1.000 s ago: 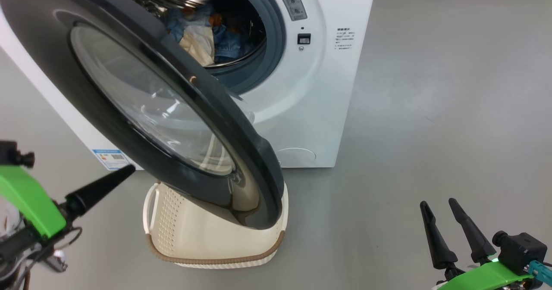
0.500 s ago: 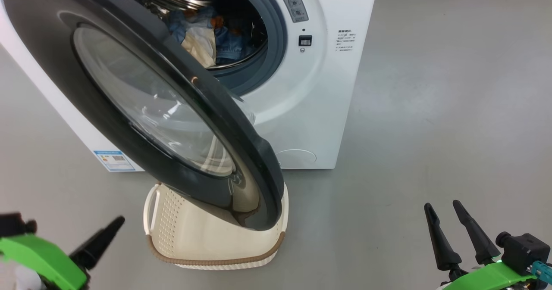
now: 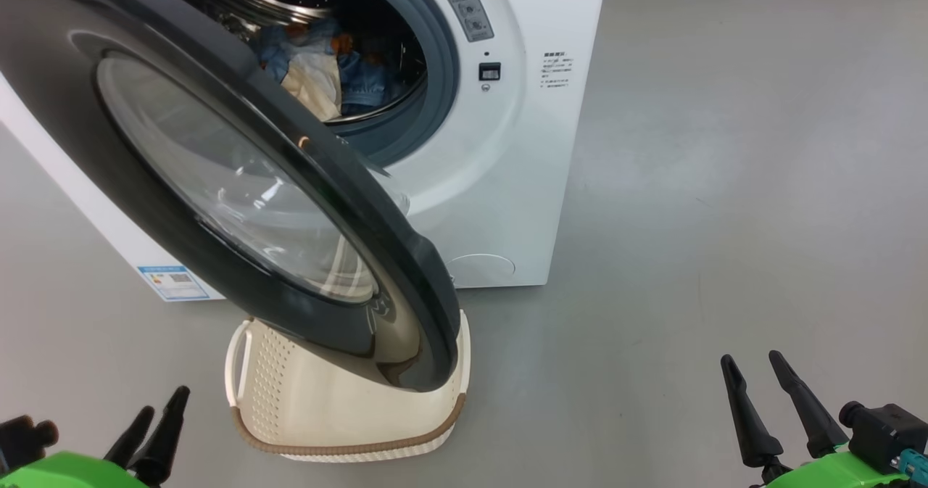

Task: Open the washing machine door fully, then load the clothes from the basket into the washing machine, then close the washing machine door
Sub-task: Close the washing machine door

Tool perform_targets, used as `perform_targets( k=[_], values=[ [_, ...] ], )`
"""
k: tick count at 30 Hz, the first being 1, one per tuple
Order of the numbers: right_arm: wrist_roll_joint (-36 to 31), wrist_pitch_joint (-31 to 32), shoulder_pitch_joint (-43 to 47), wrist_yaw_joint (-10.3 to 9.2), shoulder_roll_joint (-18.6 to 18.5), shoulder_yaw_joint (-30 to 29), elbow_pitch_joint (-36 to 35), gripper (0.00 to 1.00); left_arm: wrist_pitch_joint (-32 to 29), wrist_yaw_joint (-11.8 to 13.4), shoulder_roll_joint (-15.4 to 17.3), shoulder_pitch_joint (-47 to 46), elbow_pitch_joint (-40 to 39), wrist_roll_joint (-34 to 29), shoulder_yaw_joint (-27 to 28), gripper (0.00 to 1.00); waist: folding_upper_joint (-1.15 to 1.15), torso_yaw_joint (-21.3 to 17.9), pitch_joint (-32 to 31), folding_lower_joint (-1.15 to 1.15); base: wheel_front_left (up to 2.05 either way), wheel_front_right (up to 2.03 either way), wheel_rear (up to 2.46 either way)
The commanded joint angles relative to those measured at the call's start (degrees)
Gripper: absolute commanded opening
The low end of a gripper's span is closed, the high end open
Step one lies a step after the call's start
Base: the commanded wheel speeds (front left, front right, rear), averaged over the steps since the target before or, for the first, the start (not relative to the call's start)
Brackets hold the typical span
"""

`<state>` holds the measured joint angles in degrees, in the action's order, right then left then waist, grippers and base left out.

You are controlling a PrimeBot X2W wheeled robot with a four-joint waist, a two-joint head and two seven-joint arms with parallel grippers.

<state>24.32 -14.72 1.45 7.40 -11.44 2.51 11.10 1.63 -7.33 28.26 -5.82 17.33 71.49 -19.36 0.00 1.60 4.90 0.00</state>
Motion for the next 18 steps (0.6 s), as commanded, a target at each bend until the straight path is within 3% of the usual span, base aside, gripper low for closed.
perform_targets(
  k=[1,6,11,18],
  values=[
    [0.4,-0.3,-0.2,0.09,-1.1,0.9,-1.1,1.0,1.6,-0.2,2.6,-2.0,-0.5,-0.6,2.0,1.0,0.0,-0.3,-0.1,0.0,0.0,0.0,0.0],
    [0.4,-0.3,-0.2,0.09,-1.3,0.7,-0.8,1.0,10.1,-0.2,3.5,-2.2,1.8,-2.7,-2.7,1.0,0.0,-1.0,-0.1,0.0,0.0,0.0,0.0],
    [0.4,-0.3,-0.2,0.09,-1.4,0.1,-0.9,1.0,13.2,-0.2,3.7,-3.2,4.4,-8.1,-5.1,1.0,0.0,-1.2,0.0,0.0,0.0,0.0,0.0],
    [0.3,-0.3,-0.3,0.09,-1.6,-0.6,-1.2,1.0,13.3,-0.2,-1.6,-1.6,2.0,-20.9,4.4,1.0,0.0,-1.3,0.0,0.0,0.0,0.0,0.0]
  ],
)
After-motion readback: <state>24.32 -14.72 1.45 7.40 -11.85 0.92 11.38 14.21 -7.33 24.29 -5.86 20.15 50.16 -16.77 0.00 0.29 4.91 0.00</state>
